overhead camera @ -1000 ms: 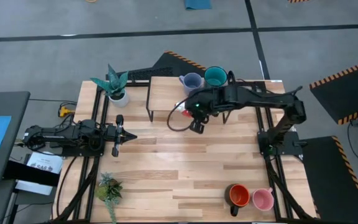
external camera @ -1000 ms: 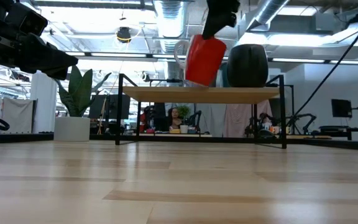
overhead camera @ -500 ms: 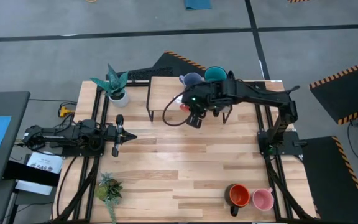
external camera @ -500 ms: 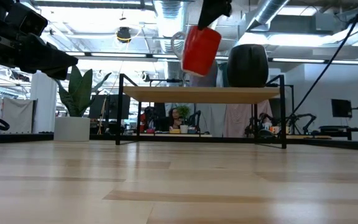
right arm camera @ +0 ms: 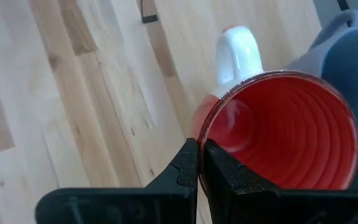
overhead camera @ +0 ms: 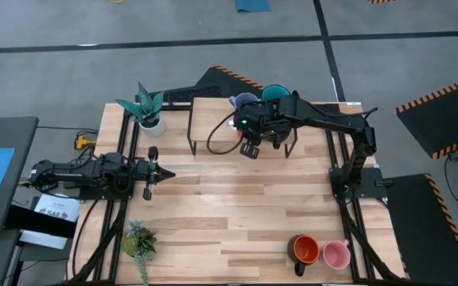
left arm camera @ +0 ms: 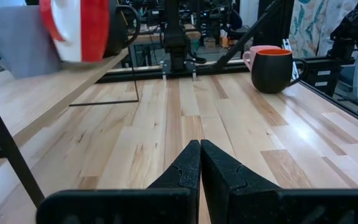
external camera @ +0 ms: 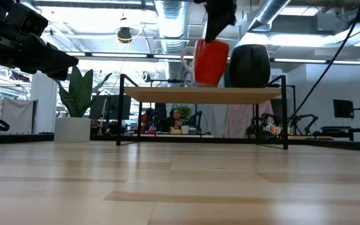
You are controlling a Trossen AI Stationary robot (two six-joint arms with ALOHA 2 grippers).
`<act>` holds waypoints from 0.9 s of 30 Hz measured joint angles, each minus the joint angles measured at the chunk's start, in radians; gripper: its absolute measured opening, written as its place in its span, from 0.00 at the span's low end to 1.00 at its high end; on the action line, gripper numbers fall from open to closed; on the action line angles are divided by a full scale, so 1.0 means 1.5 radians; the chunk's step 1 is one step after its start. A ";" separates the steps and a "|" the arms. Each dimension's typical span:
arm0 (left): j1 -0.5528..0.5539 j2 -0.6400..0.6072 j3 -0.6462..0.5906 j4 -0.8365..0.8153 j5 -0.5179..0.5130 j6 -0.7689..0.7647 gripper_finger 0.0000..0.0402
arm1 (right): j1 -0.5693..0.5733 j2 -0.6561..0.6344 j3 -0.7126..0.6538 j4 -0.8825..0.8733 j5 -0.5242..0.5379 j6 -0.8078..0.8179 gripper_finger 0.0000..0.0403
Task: Place coffee mugs
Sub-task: Put the orange mug on the shelf
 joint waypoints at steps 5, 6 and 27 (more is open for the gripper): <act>0.000 0.000 0.000 0.000 0.000 0.000 0.00 | -0.006 0.017 0.000 0.004 0.000 -0.001 0.09; 0.000 0.000 0.000 0.000 0.000 0.000 0.00 | -0.007 0.017 0.000 0.003 0.000 -0.002 0.10; 0.000 0.000 0.000 0.000 0.000 0.000 0.00 | -0.022 0.013 -0.002 0.035 0.004 0.003 0.20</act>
